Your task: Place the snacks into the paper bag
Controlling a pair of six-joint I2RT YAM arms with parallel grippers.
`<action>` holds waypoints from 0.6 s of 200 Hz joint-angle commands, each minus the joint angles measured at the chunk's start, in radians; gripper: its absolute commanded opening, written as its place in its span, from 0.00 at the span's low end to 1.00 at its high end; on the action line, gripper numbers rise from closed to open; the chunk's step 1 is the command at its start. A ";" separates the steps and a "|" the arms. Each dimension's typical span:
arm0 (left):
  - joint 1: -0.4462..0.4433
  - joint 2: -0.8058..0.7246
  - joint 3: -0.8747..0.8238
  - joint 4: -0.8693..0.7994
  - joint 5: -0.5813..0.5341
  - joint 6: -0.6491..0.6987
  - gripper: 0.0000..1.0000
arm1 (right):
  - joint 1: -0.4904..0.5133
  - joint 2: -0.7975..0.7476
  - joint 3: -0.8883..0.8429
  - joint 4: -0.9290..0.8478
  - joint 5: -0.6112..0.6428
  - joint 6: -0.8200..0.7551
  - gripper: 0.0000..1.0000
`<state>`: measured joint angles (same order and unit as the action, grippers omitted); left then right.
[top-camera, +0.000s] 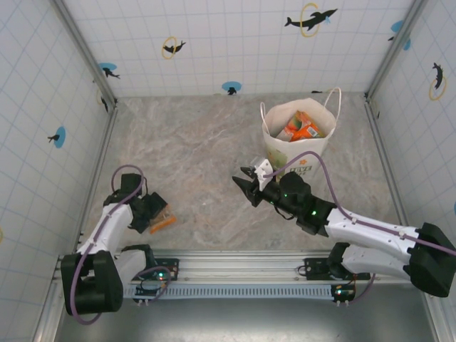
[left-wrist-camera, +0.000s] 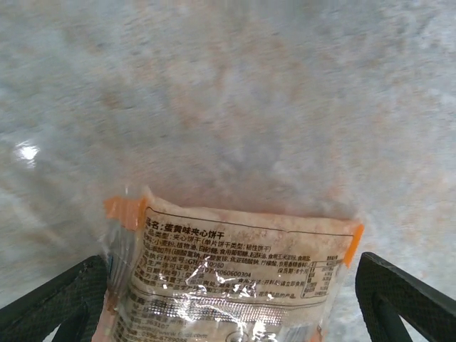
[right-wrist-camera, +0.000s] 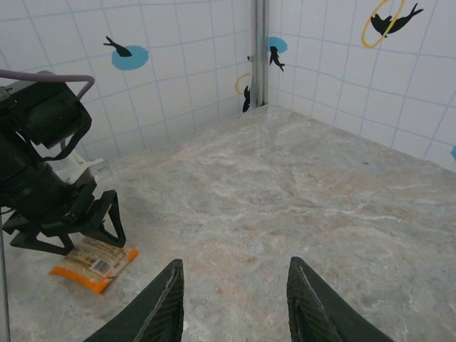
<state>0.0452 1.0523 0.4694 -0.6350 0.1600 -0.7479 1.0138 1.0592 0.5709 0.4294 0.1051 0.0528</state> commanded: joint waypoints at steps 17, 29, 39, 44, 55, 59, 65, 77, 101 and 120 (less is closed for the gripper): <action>-0.130 0.101 0.000 0.135 0.132 -0.081 0.90 | 0.005 -0.029 -0.015 0.049 0.013 0.009 0.41; -0.194 0.136 0.013 0.179 0.144 -0.115 0.90 | 0.005 -0.031 -0.016 0.048 0.016 0.010 0.40; -0.255 0.169 0.024 0.221 0.152 -0.144 0.89 | 0.006 -0.030 -0.020 0.048 0.017 0.012 0.40; -0.283 0.189 0.034 0.239 0.158 -0.157 0.89 | 0.006 -0.031 -0.019 0.046 0.017 0.013 0.40; -0.341 0.235 0.052 0.276 0.174 -0.179 0.89 | 0.006 -0.032 -0.020 0.042 0.017 0.019 0.40; -0.365 0.252 0.061 0.285 0.180 -0.184 0.89 | 0.006 -0.030 -0.021 0.040 0.016 0.021 0.40; -0.393 0.275 0.077 0.294 0.186 -0.190 0.89 | 0.006 -0.031 -0.021 0.037 0.014 0.024 0.40; -0.434 0.312 0.109 0.295 0.191 -0.188 0.89 | 0.008 -0.032 -0.019 0.030 0.009 0.028 0.40; -0.457 0.330 0.157 0.256 0.182 -0.139 0.88 | 0.013 -0.038 -0.019 0.007 0.013 0.037 0.40; -0.457 0.325 0.210 0.195 0.145 -0.031 0.86 | 0.018 -0.049 -0.024 -0.010 0.025 0.073 0.40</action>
<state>-0.4080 1.3655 0.6273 -0.3420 0.3294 -0.8795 1.0206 1.0409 0.5705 0.4194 0.1093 0.0792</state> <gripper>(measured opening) 0.875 0.399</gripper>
